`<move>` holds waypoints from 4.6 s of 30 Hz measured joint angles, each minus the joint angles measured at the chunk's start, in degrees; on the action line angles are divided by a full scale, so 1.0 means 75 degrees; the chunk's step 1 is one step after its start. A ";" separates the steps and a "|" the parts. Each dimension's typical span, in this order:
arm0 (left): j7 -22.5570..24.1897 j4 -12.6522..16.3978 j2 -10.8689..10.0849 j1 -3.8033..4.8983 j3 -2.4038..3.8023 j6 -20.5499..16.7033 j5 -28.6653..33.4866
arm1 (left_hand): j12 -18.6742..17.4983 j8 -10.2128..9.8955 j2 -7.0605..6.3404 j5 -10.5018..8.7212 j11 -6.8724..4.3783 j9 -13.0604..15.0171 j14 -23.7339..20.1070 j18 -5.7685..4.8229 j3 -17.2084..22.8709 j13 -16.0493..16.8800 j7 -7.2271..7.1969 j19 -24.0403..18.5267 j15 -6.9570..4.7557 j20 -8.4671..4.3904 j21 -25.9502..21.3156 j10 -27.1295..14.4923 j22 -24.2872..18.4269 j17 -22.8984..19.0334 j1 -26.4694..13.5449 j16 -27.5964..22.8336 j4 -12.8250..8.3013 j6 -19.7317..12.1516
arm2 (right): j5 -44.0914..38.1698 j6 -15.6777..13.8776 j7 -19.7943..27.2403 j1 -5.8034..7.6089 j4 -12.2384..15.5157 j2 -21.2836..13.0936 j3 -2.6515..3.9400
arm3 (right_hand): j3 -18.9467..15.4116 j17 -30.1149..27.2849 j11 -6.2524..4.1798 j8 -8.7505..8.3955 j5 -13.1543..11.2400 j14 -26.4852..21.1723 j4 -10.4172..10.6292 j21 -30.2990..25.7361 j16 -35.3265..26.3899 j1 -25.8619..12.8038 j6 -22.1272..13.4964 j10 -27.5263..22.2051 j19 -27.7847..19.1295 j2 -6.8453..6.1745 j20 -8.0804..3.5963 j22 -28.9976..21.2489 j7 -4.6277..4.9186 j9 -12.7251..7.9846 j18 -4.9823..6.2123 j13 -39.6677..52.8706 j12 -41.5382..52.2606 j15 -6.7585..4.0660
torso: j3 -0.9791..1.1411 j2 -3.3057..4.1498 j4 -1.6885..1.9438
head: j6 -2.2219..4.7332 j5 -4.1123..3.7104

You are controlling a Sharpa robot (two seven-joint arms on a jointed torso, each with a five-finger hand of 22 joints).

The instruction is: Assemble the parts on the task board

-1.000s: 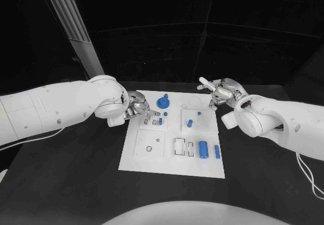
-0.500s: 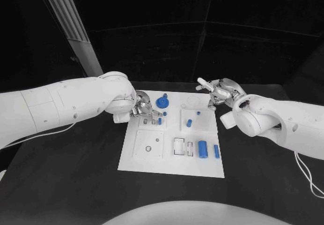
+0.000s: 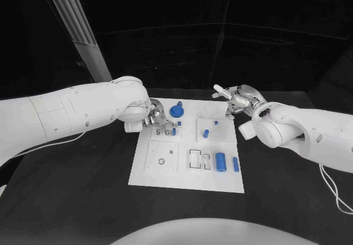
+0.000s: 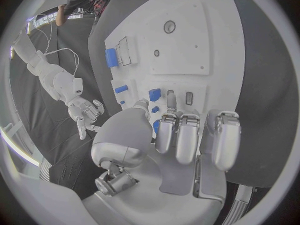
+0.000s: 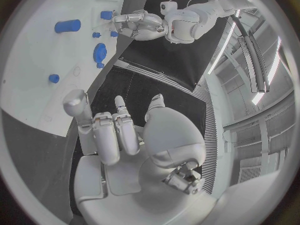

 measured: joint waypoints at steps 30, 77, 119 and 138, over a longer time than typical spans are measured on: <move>-0.0002 -0.0169 0.0315 -0.0055 0.0000 0.0251 -0.0008 | 0.0000 -0.0148 0.0028 -0.0308 0.0000 0.0191 0.0000 0.0000 -0.0127 0.0000 0.0002 -0.0001 0.0001 0.0001 0.0000 0.0000 -0.0001 -0.0001 -0.0028 0.0000 -0.0022 0.0057 | -0.0075 -0.0021 -0.0112 -0.0031 -0.0052 0.0046 -0.0005 | -0.0021 0.0000 0.0000 0.0050 0.0000 0.0000 -0.0022 -0.0001 0.0000 -0.0001 -0.0023 0.0000 0.0028 0.0000 0.0028 0.0000 -0.0022 0.0005 0.0000 0.0000 0.0000 0.0000 | -0.0001 -0.0004 0.0000 | -0.0026 -0.0051; 0.0050 -0.0388 0.0550 -0.0116 0.0000 0.0303 -0.0012 | 0.0000 -0.0732 0.0422 0.0664 -0.0109 0.0762 -0.0001 0.0000 0.0448 0.0004 -0.0108 0.0015 -0.0054 -0.0069 -0.0001 0.0001 -0.0001 -0.0002 0.1193 0.0000 -0.0042 0.0277 | -0.0112 0.0021 -0.0319 -0.0074 -0.0079 0.0080 -0.0026 | -0.0044 -0.0001 0.0000 0.0088 0.0000 0.0000 0.0001 -0.0001 0.0000 -0.0001 -0.0021 0.0000 0.0055 0.0000 0.0001 0.0005 -0.0020 0.0008 0.0000 0.0000 0.0000 0.0000 | -0.0001 -0.0005 0.0004 | -0.0084 -0.0087; 0.0160 -0.0539 0.0595 -0.0118 0.0003 0.0396 -0.0014 | 0.0000 -0.1223 -0.0137 0.1441 -0.0234 0.1198 0.0001 0.0000 0.2066 0.0015 -0.0270 -0.0003 -0.0219 -0.0217 -0.0001 -0.0013 -0.0001 -0.0002 0.2189 0.0000 -0.0162 0.0742 | -0.0151 0.0020 -0.0396 -0.0091 -0.0085 0.0068 -0.0036 | -0.0065 -0.0001 0.0000 0.0179 0.0000 0.0000 -0.0020 -0.0001 0.0000 0.0039 -0.0075 0.0000 0.0055 0.0040 0.0001 0.0003 -0.0018 0.0023 0.0000 0.0000 0.0000 0.0000 | 0.0000 -0.0006 0.0004 | -0.0144 -0.0122; 0.0390 -0.0438 0.0413 -0.0120 0.0001 0.0360 -0.0015 | 0.0000 -0.1367 -0.0812 0.1905 -0.0302 0.1606 0.0001 0.0000 0.3353 0.0011 -0.0201 -0.0002 -0.0219 -0.0217 -0.0001 0.0001 -0.0001 -0.0002 0.2035 0.0000 -0.0379 0.0864 | -0.0179 0.0010 -0.0419 -0.0118 -0.0137 0.0061 -0.0038 | -0.0065 -0.0001 0.0000 0.0228 0.0000 0.0000 -0.0020 -0.0001 0.0000 0.0070 -0.0074 0.0000 0.0055 0.0071 0.0001 0.0002 -0.0018 0.0021 0.0000 0.0000 0.0000 0.0000 | -0.0002 -0.0006 0.0012 | -0.0157 -0.0130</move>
